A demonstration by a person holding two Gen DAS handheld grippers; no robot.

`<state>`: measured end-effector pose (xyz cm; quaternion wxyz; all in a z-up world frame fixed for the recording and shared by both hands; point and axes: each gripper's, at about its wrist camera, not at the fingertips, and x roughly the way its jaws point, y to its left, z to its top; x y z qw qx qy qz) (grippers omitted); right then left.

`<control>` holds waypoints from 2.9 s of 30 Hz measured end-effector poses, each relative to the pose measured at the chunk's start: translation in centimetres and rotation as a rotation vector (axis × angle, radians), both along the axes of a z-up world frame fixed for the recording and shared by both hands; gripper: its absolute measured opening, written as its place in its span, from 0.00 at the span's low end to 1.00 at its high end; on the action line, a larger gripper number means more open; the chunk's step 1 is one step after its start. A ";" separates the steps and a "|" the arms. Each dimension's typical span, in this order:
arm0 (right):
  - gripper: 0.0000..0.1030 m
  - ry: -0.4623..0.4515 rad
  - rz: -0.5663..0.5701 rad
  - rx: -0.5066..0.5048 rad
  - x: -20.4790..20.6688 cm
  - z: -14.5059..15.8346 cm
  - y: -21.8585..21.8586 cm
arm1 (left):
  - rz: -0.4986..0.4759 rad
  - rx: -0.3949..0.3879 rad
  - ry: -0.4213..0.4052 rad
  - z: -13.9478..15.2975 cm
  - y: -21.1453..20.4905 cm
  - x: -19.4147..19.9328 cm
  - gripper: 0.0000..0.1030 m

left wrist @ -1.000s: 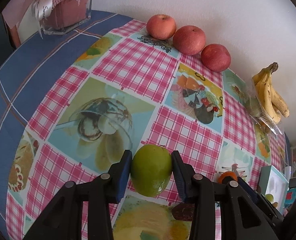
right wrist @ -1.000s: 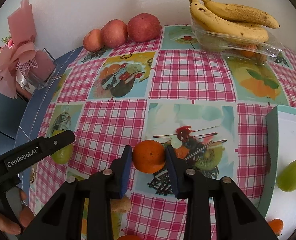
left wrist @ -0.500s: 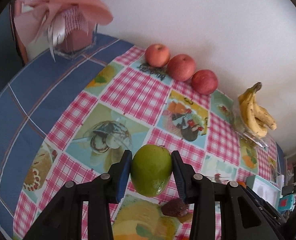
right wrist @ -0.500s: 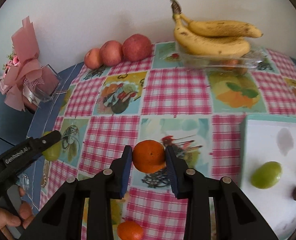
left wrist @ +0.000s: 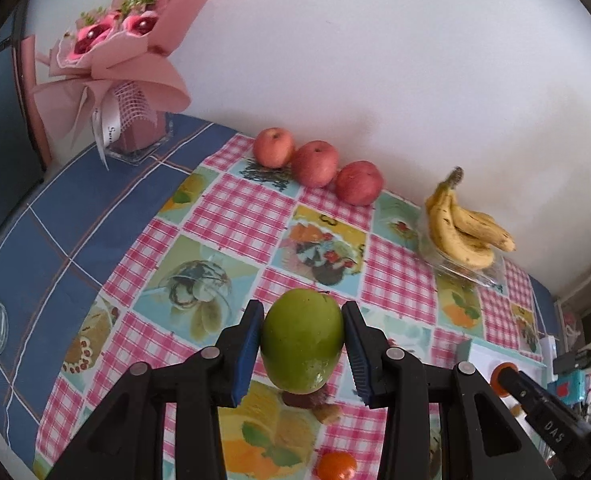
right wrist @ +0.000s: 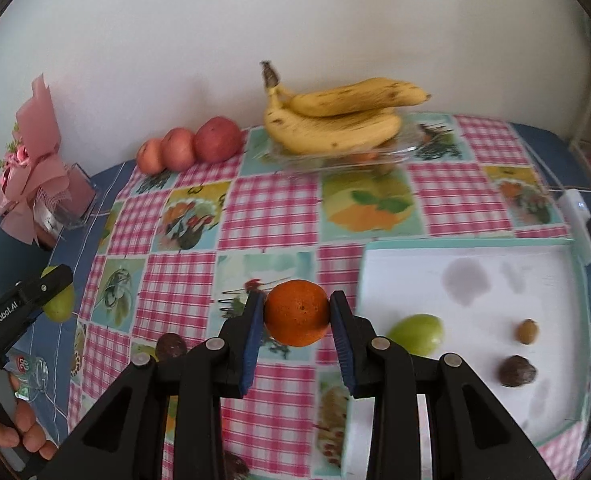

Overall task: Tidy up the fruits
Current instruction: 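Carry the green pear and orange into the white tray and release both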

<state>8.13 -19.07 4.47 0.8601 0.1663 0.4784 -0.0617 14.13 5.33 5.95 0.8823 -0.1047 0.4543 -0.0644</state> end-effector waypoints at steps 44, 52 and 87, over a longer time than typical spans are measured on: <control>0.34 0.111 -0.484 0.010 -15.5 -3.1 -19.8 | -0.641 0.045 0.132 -4.7 -25.1 -13.8 0.41; 0.34 0.178 -0.487 0.025 -15.1 -5.6 -20.1 | -0.685 0.121 0.206 -7.9 -26.9 -14.6 0.41; 0.35 0.288 -0.509 0.054 -15.4 -9.5 -21.5 | -0.677 0.175 0.293 -11.6 -27.9 -14.1 0.42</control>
